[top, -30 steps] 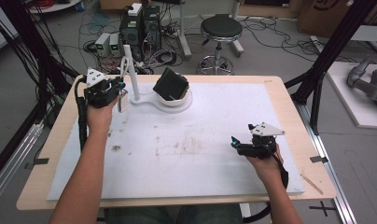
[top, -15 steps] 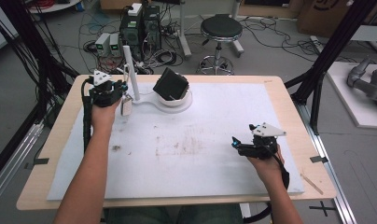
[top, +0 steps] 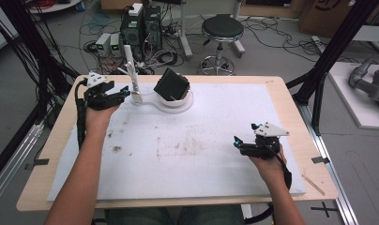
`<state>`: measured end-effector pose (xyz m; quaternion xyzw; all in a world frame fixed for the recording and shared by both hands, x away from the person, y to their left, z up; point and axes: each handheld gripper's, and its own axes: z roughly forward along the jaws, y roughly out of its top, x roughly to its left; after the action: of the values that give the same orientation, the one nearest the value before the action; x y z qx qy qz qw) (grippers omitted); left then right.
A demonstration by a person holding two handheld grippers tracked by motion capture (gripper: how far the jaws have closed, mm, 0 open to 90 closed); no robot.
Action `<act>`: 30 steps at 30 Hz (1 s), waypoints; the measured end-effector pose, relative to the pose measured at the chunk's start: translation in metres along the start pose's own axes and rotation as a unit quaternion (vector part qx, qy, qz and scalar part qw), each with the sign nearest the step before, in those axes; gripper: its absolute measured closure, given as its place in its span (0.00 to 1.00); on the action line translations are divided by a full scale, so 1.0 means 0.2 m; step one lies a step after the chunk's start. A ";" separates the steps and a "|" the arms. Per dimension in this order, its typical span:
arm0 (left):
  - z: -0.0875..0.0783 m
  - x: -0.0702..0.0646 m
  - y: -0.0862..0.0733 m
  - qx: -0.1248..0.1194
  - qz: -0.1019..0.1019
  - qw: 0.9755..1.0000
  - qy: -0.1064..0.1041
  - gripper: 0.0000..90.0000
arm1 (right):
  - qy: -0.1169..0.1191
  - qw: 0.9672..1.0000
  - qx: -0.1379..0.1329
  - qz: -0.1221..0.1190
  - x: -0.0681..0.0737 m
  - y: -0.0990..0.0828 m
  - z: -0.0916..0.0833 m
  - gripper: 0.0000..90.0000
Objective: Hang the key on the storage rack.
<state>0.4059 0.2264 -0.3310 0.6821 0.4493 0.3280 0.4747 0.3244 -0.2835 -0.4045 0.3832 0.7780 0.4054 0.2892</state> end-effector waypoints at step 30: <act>-0.33 -0.03 -0.39 0.000 -0.009 0.994 -0.112 0.21 | -0.008 1.000 -0.013 0.007 -0.05 0.01 -0.02 0.20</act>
<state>0.3220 0.2558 -0.3826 0.7104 0.3991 0.2451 0.5254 0.3263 -0.2922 -0.3989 0.3882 0.7675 0.4147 0.2973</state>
